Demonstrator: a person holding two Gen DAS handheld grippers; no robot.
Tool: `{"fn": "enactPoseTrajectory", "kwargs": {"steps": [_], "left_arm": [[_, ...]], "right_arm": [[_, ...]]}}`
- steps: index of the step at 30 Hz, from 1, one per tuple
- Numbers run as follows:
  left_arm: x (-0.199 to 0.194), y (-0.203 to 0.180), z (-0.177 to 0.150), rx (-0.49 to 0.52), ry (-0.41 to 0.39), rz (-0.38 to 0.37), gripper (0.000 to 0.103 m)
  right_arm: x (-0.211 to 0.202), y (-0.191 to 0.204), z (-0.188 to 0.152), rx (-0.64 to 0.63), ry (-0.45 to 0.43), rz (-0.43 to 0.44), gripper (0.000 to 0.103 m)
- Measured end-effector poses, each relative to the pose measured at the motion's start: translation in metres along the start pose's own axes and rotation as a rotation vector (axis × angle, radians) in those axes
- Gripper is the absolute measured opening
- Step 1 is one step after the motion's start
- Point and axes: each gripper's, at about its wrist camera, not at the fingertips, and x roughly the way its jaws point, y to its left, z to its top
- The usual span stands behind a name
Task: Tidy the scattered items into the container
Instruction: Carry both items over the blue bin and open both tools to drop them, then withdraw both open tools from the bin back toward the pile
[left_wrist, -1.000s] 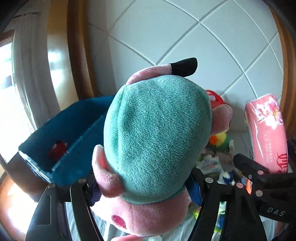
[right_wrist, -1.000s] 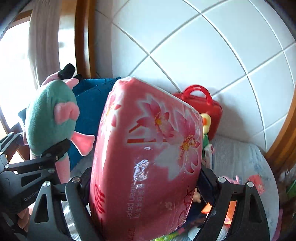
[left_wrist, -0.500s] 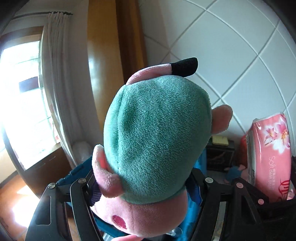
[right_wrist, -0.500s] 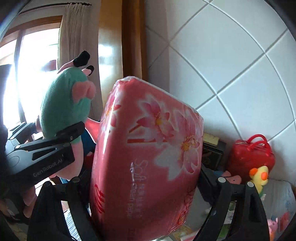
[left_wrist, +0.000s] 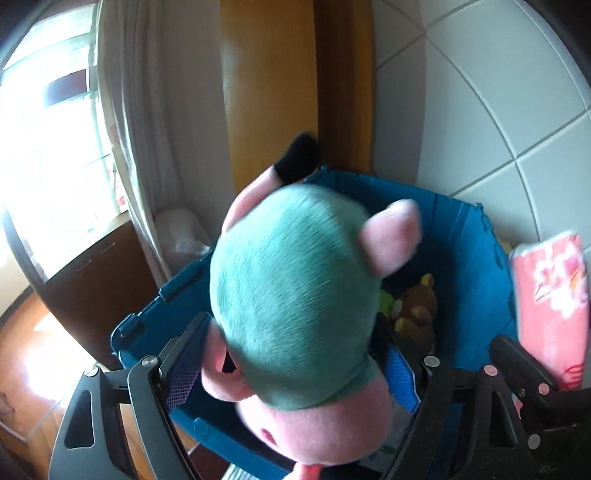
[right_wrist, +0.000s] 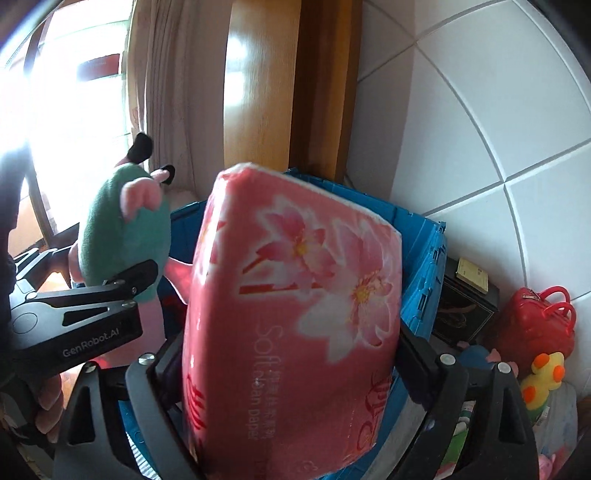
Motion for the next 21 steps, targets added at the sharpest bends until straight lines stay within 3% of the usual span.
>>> {"fn": "enactPoseTrajectory", "kwargs": {"steps": [2, 8, 12, 21], "left_arm": [[-0.002, 0.004, -0.003, 0.000, -0.006, 0.003, 0.088], [-0.010, 0.017, -0.009, -0.001, -0.030, -0.008, 0.093], [-0.020, 0.018, -0.012, -0.005, -0.042, -0.034, 0.097], [-0.044, -0.015, -0.025, 0.040, -0.059, -0.107, 0.099]], "right_arm": [[-0.001, 0.001, -0.006, -0.011, -0.002, -0.026, 0.102], [-0.010, -0.012, -0.019, 0.007, -0.015, -0.057, 0.103], [-0.040, -0.001, -0.018, 0.044, -0.028, -0.064, 0.103], [-0.089, -0.021, -0.038, 0.100, -0.069, -0.109, 0.103]]}}
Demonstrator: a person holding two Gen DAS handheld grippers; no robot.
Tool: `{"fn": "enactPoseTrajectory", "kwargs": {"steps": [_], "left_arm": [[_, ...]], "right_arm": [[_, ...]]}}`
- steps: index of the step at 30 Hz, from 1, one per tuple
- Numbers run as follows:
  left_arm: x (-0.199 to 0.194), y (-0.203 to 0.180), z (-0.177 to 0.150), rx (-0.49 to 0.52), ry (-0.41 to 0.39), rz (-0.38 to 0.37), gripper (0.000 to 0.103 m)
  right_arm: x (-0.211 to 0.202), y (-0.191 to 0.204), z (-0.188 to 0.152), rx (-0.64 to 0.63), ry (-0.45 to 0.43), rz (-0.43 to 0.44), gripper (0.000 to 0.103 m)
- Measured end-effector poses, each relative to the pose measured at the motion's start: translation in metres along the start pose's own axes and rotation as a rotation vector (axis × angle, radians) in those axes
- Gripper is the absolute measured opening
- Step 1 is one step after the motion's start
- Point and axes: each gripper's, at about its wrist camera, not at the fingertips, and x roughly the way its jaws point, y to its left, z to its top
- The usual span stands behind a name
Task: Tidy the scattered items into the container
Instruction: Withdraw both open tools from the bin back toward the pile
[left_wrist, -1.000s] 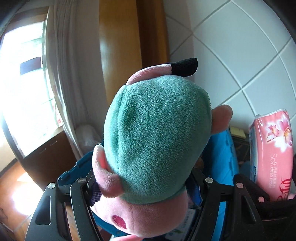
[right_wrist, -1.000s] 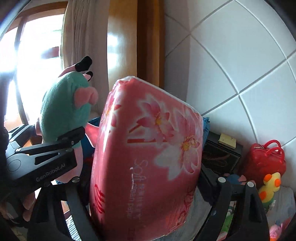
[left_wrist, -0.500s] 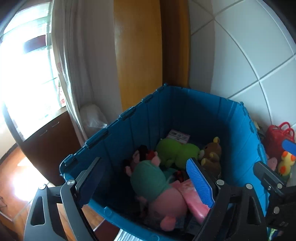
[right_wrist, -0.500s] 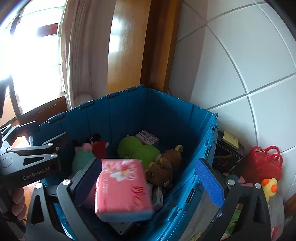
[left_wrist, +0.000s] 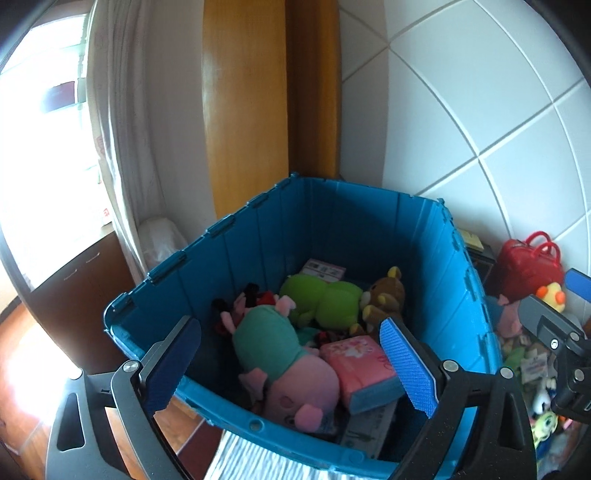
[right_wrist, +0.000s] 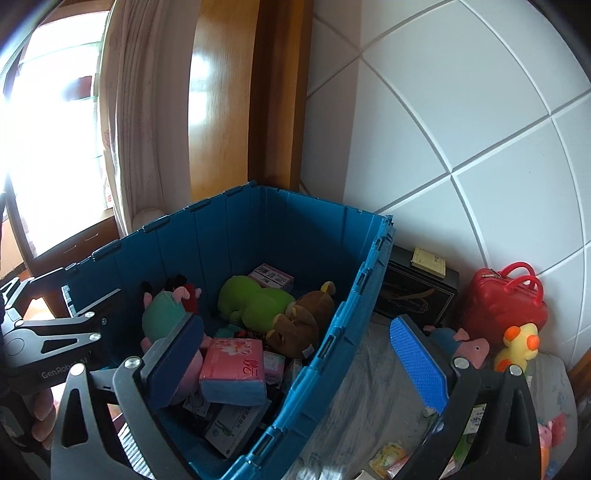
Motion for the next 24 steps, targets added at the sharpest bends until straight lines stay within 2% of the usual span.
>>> {"fn": "enactPoseTrajectory", "kwargs": {"steps": [5, 14, 24], "left_arm": [[-0.014, -0.035, -0.009, 0.032, -0.003, -0.051, 0.099], [-0.047, -0.126, -0.032, 0.105, -0.014, -0.181, 0.101], [-0.063, -0.228, -0.067, 0.227, 0.020, -0.300, 0.102]], "right_arm": [[-0.023, -0.031, -0.018, 0.043, -0.011, -0.042, 0.103], [-0.073, -0.117, -0.068, 0.136, -0.003, -0.143, 0.103], [-0.106, -0.222, -0.152, 0.271, 0.109, -0.256, 0.103]]}}
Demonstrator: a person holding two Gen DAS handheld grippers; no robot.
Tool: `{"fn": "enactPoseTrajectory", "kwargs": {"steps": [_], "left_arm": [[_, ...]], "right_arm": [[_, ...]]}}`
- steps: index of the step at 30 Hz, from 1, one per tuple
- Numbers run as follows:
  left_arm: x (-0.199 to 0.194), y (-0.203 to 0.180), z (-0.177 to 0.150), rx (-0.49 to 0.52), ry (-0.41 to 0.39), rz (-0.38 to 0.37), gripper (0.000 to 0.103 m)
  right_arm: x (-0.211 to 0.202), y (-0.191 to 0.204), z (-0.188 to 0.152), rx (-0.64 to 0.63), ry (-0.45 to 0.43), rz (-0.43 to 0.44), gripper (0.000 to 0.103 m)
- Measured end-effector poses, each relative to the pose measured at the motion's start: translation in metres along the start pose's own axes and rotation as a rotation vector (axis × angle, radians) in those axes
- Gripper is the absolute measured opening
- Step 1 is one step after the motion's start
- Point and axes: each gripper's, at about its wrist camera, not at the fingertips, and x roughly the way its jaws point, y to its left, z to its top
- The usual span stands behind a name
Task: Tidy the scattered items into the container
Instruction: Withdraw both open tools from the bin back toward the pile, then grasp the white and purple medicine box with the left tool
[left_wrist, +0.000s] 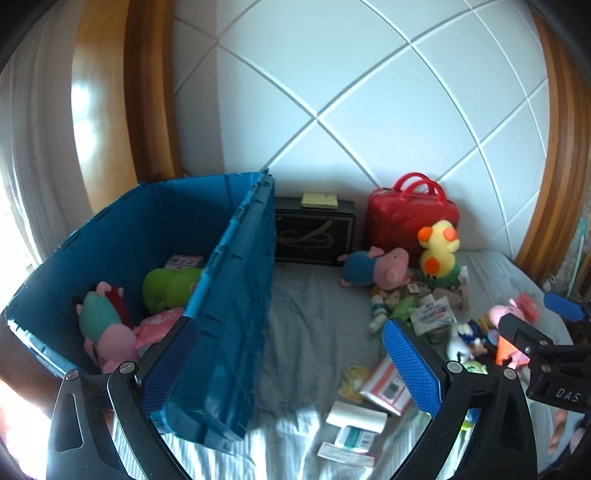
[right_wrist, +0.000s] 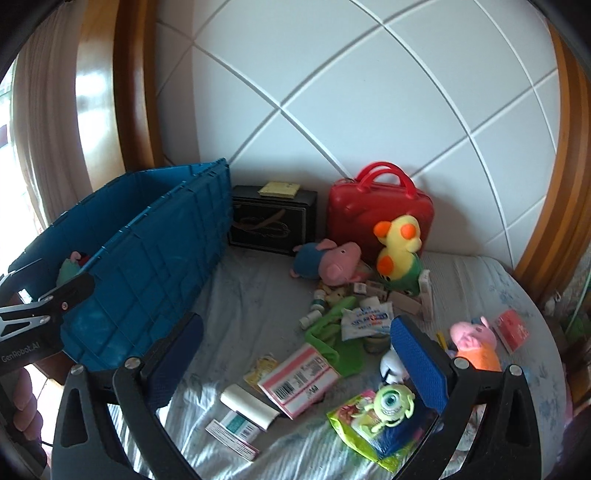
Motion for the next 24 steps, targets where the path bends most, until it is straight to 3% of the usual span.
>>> {"fn": "enactPoseTrajectory", "kwargs": {"steps": [5, 12, 20, 24], "left_arm": [[0.020, -0.033, -0.017, 0.049, 0.040, -0.023, 0.102], [0.072, -0.053, -0.056, 0.091, 0.202, -0.015, 0.102], [0.116, -0.049, -0.132, 0.076, 0.383, 0.036, 0.097], [0.128, -0.046, -0.171, 0.016, 0.456, 0.090, 0.097]], "right_arm": [[0.010, -0.048, -0.036, 0.063, 0.072, -0.043, 0.103], [0.045, -0.088, -0.084, 0.136, 0.210, -0.062, 0.103], [0.088, -0.077, -0.124, 0.124, 0.325, -0.009, 0.103], [0.116, -0.063, -0.147, 0.096, 0.379, 0.067, 0.103]]}}
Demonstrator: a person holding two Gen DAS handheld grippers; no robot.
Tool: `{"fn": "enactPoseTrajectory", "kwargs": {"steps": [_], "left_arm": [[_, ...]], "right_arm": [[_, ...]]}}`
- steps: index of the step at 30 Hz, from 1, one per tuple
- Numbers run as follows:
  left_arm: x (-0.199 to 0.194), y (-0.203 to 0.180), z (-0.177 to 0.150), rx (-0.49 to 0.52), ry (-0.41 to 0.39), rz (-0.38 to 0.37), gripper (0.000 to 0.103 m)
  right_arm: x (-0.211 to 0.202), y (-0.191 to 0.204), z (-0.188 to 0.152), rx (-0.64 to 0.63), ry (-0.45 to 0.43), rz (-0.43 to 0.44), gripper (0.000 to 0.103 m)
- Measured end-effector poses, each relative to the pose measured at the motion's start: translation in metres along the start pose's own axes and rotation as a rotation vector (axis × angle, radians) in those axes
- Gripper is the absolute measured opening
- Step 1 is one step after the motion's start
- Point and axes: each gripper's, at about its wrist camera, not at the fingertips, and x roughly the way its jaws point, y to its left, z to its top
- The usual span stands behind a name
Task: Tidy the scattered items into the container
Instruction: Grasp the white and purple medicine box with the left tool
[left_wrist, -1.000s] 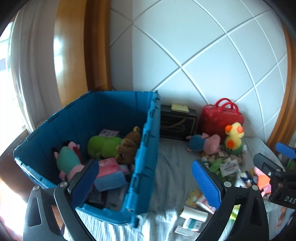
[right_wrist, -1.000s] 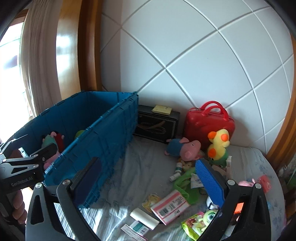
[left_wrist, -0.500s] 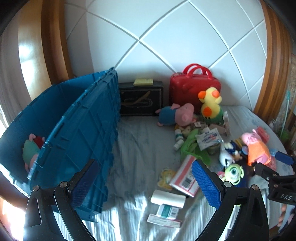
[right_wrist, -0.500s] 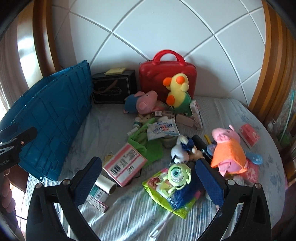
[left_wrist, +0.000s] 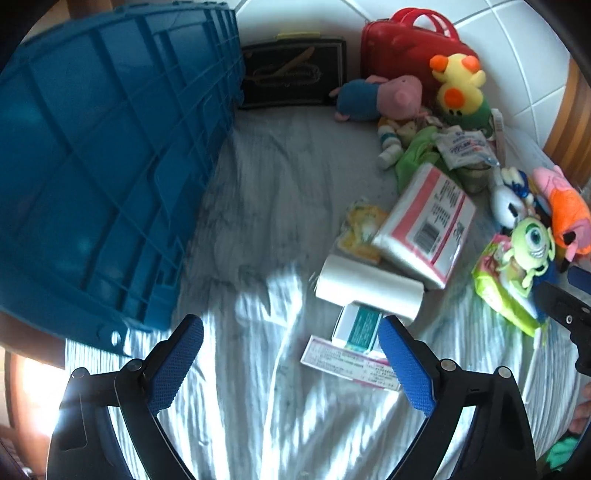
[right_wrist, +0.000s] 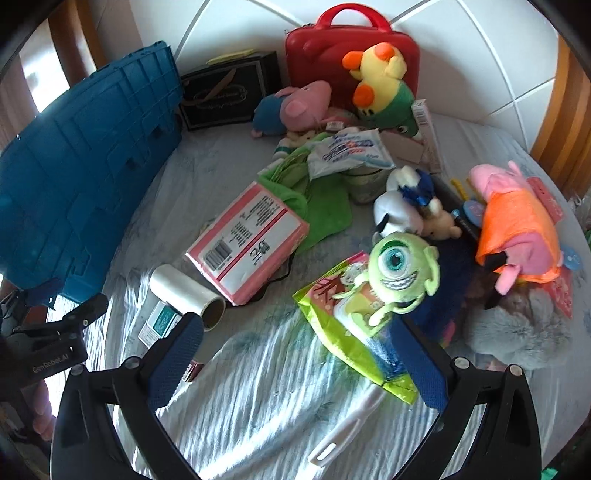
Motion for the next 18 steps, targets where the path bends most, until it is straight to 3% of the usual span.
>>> {"fn": "enactPoseTrajectory", "kwargs": {"steps": [4, 7, 10, 11, 12, 13, 16, 18], "left_arm": [[0.015, -0.009, -0.031, -0.139, 0.047, 0.036, 0.095], [0.024, -0.030, -0.052, -0.258, 0.062, 0.017, 0.091], [0.036, -0.047, -0.064, -0.334, 0.078, 0.042, 0.082], [0.041, -0.049, -0.066, -0.358, 0.083, 0.043, 0.070], [0.046, -0.050, -0.068, -0.382, 0.086, 0.041, 0.070], [0.047, -0.048, -0.069, -0.402, 0.081, 0.053, 0.067], [0.042, -0.037, -0.072, -0.416, 0.068, 0.158, 0.059], [0.041, -0.024, -0.076, -0.426, 0.083, 0.204, 0.058]], "right_arm": [[0.036, 0.008, -0.006, -0.118, 0.077, 0.092, 0.103], [0.046, 0.003, -0.008, -0.199, 0.089, 0.138, 0.103], [0.049, -0.005, -0.012, -0.292, 0.094, 0.168, 0.103], [0.051, -0.007, -0.013, -0.318, 0.099, 0.174, 0.103], [0.053, -0.006, -0.014, -0.337, 0.109, 0.188, 0.103], [0.056, -0.006, -0.014, -0.355, 0.118, 0.203, 0.099], [0.060, 0.003, -0.013, -0.395, 0.137, 0.256, 0.075], [0.067, 0.015, -0.014, -0.421, 0.152, 0.297, 0.071]]}}
